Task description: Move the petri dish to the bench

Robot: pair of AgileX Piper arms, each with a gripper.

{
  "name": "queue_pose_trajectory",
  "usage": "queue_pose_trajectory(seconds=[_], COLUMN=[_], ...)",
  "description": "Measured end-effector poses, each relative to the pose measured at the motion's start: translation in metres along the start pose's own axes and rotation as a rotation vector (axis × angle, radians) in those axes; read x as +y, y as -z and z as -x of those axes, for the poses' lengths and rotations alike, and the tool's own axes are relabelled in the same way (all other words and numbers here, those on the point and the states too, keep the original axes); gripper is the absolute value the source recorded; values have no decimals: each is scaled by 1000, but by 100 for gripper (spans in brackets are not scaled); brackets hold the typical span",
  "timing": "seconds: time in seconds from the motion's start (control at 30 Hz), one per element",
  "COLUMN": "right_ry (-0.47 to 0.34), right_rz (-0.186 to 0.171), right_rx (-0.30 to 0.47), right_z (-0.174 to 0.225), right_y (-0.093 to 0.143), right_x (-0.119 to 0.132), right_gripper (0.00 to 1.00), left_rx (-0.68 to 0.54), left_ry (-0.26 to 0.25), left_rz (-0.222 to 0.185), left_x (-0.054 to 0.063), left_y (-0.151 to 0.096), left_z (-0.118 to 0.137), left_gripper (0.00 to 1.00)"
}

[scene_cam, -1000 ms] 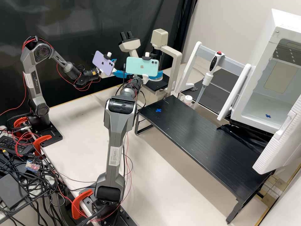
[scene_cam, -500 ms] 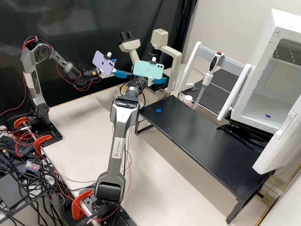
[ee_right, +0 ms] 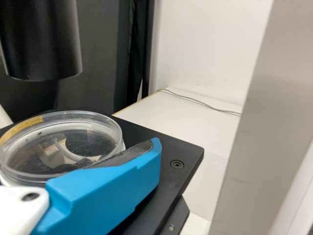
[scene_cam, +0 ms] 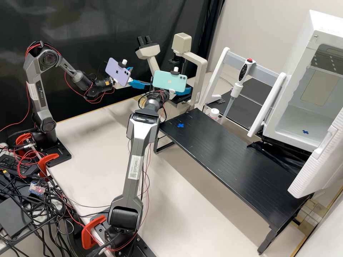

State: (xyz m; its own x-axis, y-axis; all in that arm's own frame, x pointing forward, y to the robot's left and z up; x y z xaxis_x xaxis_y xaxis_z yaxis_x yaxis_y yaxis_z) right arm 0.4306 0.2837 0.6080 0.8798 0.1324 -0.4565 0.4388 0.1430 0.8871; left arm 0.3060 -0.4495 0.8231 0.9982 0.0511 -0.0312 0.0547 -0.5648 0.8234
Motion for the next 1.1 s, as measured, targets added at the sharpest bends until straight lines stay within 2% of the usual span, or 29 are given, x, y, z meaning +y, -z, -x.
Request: queue_pose_trajectory(seconds=[0.23, 0.67, 0.87, 0.93, 1.1], right_ry=[27, 27, 29, 31, 28], right_rz=[2, 2, -9, 1, -12], right_rx=[1, -28, -29, -29, -30], right_z=[3, 3, 4, 5, 9], right_y=[-2, -13, -13, -15, -16], right_x=[0, 1, 1, -1, 0], right_gripper=[0, 0, 0, 0, 0], left_rx=[0, 0, 0, 0, 0], left_ry=[0, 0, 0, 0, 0], left_rz=[0, 0, 0, 0, 0], left_x=[0, 0, 0, 0, 0], left_y=[0, 0, 0, 0, 0], left_z=[0, 0, 0, 0, 0], left_gripper=[100, 100, 100, 100, 100])
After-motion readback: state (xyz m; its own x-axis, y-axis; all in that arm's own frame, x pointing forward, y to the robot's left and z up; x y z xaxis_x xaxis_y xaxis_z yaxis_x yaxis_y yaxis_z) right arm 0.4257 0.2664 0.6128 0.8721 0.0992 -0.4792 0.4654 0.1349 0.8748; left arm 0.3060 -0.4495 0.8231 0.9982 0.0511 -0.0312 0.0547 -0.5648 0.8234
